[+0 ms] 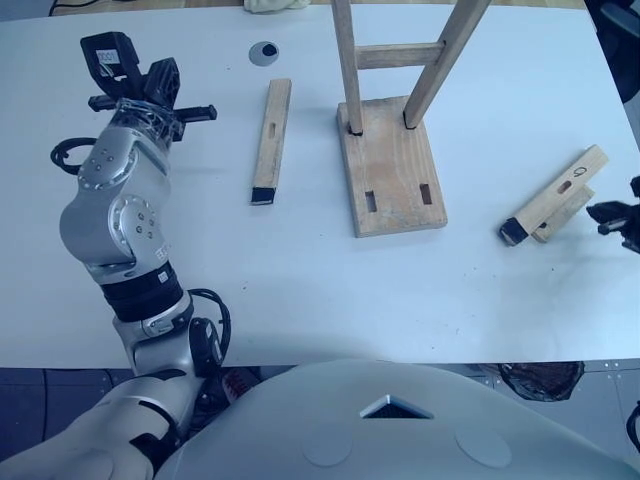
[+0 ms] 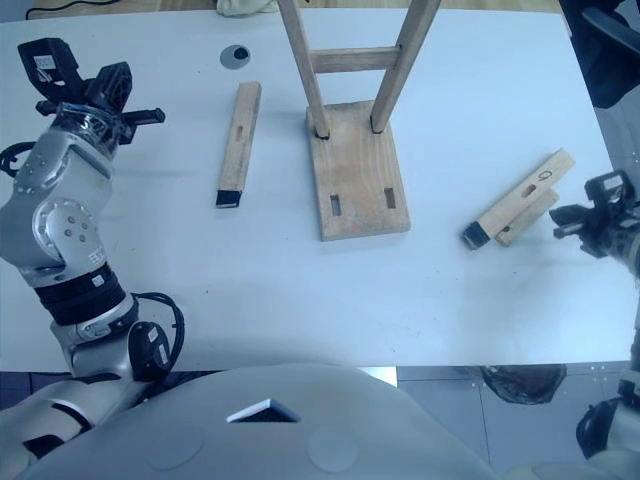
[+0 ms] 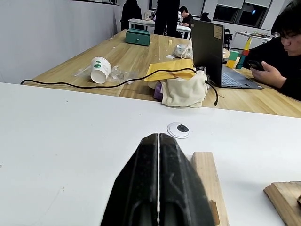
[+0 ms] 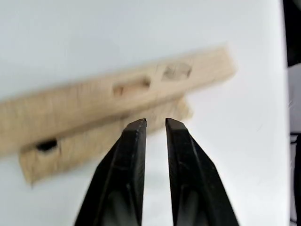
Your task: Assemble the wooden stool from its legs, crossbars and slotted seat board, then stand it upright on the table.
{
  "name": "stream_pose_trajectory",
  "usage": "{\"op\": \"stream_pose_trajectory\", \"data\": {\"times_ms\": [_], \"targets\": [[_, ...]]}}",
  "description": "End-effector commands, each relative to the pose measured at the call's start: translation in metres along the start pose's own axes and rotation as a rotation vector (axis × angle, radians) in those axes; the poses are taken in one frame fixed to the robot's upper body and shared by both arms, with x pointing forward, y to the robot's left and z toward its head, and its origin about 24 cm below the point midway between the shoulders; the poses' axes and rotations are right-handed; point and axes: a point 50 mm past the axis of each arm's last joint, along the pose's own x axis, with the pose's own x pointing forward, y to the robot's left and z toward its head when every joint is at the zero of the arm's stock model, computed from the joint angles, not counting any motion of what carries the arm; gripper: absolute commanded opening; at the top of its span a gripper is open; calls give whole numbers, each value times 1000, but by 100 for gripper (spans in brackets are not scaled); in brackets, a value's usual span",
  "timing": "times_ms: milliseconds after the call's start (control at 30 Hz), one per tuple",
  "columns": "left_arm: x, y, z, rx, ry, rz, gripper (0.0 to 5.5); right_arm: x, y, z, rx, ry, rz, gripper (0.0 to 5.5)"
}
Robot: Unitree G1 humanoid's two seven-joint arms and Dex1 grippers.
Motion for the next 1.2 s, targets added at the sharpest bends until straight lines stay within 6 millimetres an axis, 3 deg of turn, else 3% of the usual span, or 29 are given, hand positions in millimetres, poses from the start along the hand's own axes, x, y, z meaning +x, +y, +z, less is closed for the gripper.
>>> {"op": "stream_pose_trajectory", "data": {"times_ms": [33, 133, 300, 567, 667, 800, 967, 1133, 1200], "targets": [[3, 0, 4, 14, 5, -17, 0, 9, 6, -22, -15, 81, -4, 3], [6, -4, 5, 24, 6, -40, 0, 20, 15, -26, -6, 77, 5, 3], [14, -14, 7, 35, 7, -88, 0, 60, 35, -25, -8, 42, 0, 3], [25, -25, 7, 34, 3, -132, 0, 119, 74, 37, -113, -144, 71, 3], [29, -28, 7, 35, 1, -148, 0, 133, 78, 52, -128, -180, 23, 3], [30, -27, 5, 38, -1, -147, 0, 131, 65, 63, -127, -224, -82, 3], [30, -23, 4, 39, -2, -137, 0, 111, 56, 76, 92, -346, -96, 78], [30, -24, 5, 38, -16, -132, 0, 92, 84, 81, 395, -401, 57, 161], [30, -23, 6, 36, -21, -126, 0, 92, 94, 85, 453, -396, 98, 233]]}}
